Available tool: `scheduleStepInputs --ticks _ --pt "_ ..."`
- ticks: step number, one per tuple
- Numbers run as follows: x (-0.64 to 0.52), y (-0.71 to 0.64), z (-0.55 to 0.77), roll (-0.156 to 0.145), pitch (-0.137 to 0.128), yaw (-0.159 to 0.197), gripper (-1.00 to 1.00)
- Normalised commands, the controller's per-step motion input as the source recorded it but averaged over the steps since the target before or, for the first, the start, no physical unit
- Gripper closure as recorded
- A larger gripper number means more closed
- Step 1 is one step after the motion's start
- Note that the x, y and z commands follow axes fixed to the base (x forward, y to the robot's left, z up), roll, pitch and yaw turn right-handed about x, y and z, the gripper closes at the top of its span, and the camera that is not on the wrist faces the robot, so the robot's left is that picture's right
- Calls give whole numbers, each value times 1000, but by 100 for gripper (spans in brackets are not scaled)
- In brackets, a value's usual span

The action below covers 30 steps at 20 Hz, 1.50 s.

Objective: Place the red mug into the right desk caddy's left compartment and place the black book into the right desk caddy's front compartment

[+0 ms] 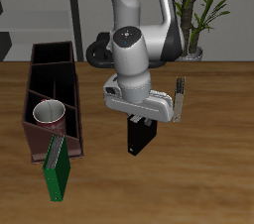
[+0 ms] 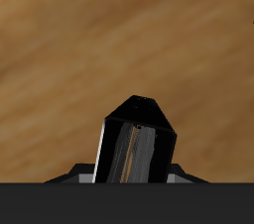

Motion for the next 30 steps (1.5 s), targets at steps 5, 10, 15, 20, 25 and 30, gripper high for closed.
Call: scheduleStepInputs --ticks 5,10,15,20,25,30 --pt "-87 -69 324 6 -35 50 100" --pt "-106 -134 427 -7 -35 69 100" --pt "-187 -408 740 -24 -35 143 100" --pt "-114 -365 472 -28 -36 71 100" --pt "-192 -518 505 -46 -50 77 100" --pt "-161 -336 166 -37 1 43 100"
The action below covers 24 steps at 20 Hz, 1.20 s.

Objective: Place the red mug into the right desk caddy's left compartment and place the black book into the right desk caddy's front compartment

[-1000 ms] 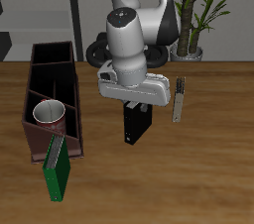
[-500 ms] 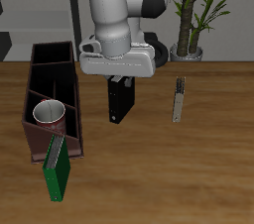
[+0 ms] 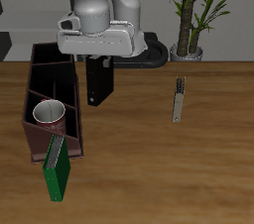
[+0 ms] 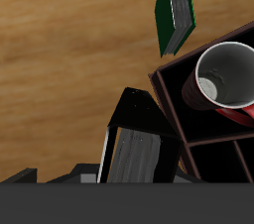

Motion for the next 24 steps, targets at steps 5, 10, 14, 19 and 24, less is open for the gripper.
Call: scheduleStepInputs --ticks 5,10,14,19,24 --pt "-161 -254 42 -11 50 85 100" --pt "-145 -162 88 -11 -1 26 100" --pt "-281 -254 -40 -32 55 43 100" --pt "-297 -122 -41 -25 66 59 100" --pt "-190 -80 -41 19 80 54 100"
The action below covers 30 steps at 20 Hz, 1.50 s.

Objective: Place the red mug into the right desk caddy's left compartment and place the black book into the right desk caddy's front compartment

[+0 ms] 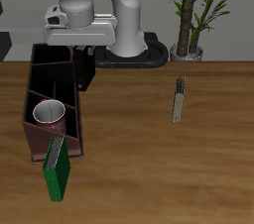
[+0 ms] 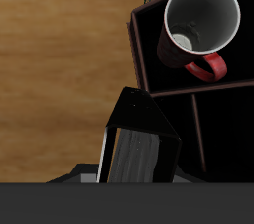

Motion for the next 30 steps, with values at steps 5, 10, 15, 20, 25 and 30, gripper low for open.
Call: scheduleStepInputs --ticks 5,10,15,20,25,30 --pt "-308 -72 112 44 66 79 100" --pt "-198 -106 186 -11 29 60 100" --pt "29 -179 198 -26 9 37 100" --pt "143 -205 94 -7 62 69 100" --pt "128 -72 29 -6 42 59 100" --pt "74 -54 20 -5 22 95 100"
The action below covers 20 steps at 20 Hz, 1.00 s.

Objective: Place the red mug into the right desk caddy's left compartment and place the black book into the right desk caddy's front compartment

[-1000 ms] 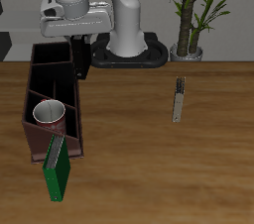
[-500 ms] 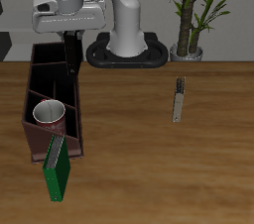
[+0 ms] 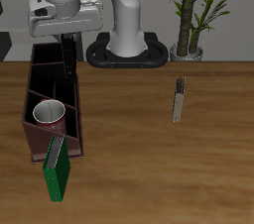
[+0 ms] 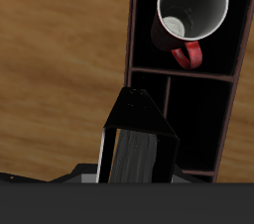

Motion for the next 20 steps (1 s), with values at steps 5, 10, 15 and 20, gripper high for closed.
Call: scheduleStepInputs --ticks 5,10,15,20 --pt "120 -145 163 -31 -17 122 100" --pt "107 -69 30 -35 -11 59 100" --pt "95 -41 -35 -18 -26 26 100" --pt "82 50 -105 2 5 17 100"
